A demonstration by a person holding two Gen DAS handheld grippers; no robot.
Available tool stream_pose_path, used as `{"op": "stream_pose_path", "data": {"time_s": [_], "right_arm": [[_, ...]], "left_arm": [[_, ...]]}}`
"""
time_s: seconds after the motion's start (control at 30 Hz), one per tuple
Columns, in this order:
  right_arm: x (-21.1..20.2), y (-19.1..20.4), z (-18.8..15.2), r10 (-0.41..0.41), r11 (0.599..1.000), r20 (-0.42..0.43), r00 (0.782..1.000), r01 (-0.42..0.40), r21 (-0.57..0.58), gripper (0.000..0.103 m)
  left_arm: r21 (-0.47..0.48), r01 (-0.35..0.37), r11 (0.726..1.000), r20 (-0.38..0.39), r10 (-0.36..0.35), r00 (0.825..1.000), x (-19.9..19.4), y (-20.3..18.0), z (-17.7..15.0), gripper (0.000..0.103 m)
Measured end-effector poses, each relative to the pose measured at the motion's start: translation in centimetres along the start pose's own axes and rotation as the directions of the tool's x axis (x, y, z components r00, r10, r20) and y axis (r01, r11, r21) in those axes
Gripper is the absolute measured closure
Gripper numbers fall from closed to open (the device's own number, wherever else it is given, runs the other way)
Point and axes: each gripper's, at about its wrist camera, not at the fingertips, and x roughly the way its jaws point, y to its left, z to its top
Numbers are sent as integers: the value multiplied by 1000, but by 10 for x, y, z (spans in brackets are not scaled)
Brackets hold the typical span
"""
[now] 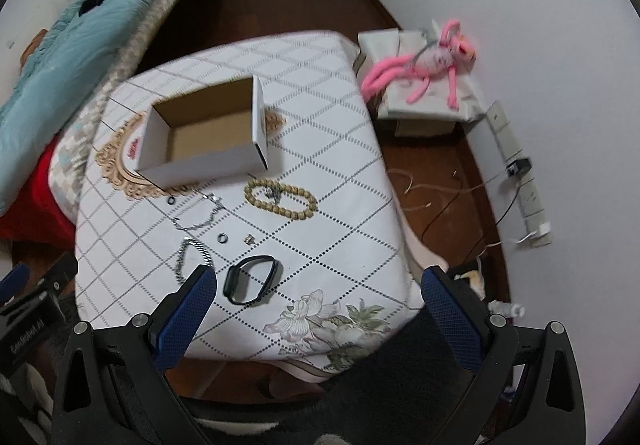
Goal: Organize jewelry
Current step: 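Grasp the thick silver chain bracelet with the left gripper while the right gripper grasps the black watch band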
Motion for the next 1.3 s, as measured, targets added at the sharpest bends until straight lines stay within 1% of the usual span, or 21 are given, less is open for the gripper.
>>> {"op": "stream_pose_path", "data": {"time_s": [0.13,0.17,0.2,0.3,0.37,0.4,0.5,0.53,0.57,0.6,0.63,0.67,0.73,0.77,0.87,0.93,1.0,1.03,1.07,1.1,1.3], "right_arm": [[64,7,-4,13,1000,-110,994,-13,2,21],[82,10,-6,28,1000,-143,989,-27,6,23],[94,12,-8,33,999,-164,986,-32,10,26],[131,20,-16,68,998,-234,970,-63,29,35],[149,24,-20,87,996,-270,959,-79,41,41],[157,26,-22,98,995,-285,954,-87,50,46],[176,31,-28,125,991,-321,939,-106,77,59],[178,31,-29,135,990,-324,937,-114,83,62],[178,34,-29,128,991,-306,943,-110,77,66],[179,37,-30,131,991,-299,945,-117,65,81],[181,40,-31,132,991,-304,943,-120,56,90],[183,42,-33,122,993,-302,945,-112,48,90],[184,42,-36,121,993,-291,949,-111,48,97],[184,43,-36,118,993,-292,949,-108,51,97],[185,41,-36,121,992,-292,949,-107,62,97],[186,40,-37,118,993,-292,949,-104,63,97],[187,40,-37,119,992,-288,950,-103,70,97],[186,39,-37,119,992,-285,951,-103,73,97],[186,38,-36,120,992,-282,952,-102,78,97],[185,37,-35,123,991,-280,952,-103,83,97],[162,22,-19,139,988,-270,953,-116,102,97]], "left_arm": [[31,23,999,-69,-21,997,46,-7,-2,2],[39,30,999,-82,-27,996,55,-9,-3,11],[51,31,998,-106,-25,994,66,-13,-4,16],[73,47,996,-156,-35,987,93,-22,-9,19],[82,53,995,-186,-37,982,107,-26,-12,20],[82,57,995,-200,-40,979,113,-27,-13,23],[79,69,995,-237,-49,970,128,-29,-19,23],[78,73,994,-246,-51,968,131,-28,-20,23],[75,82,994,-258,-60,964,135,-29,-22,23],[73,87,994,-266,-65,962,138,-29,-23,23],[72,90,993,-270,-67,960,140,-29,-24,23],[71,96,993,-274,-73,959,143,-30,-25,23],[67,105,992,-282,-82,956,148,-32,-25,23],[66,115,991,-285,-92,954,151,-34,-24,24],[88,116,989,-289,-86,953,158,-42,-26,38],[120,120,985,-261,-86,961,157,-48,-27,45],[137,130,982,-251,-93,964,157,-52,-28,57],[145,133,980,-245,-95,965,156,-53,-28,71],[155,137,978,-237,-98,966,156,-55,-28,92],[154,148,977,-242,-108,964,157,-55,-28,98],[124,189,974,-234,-156,960,153,-40,-25,98]]}}
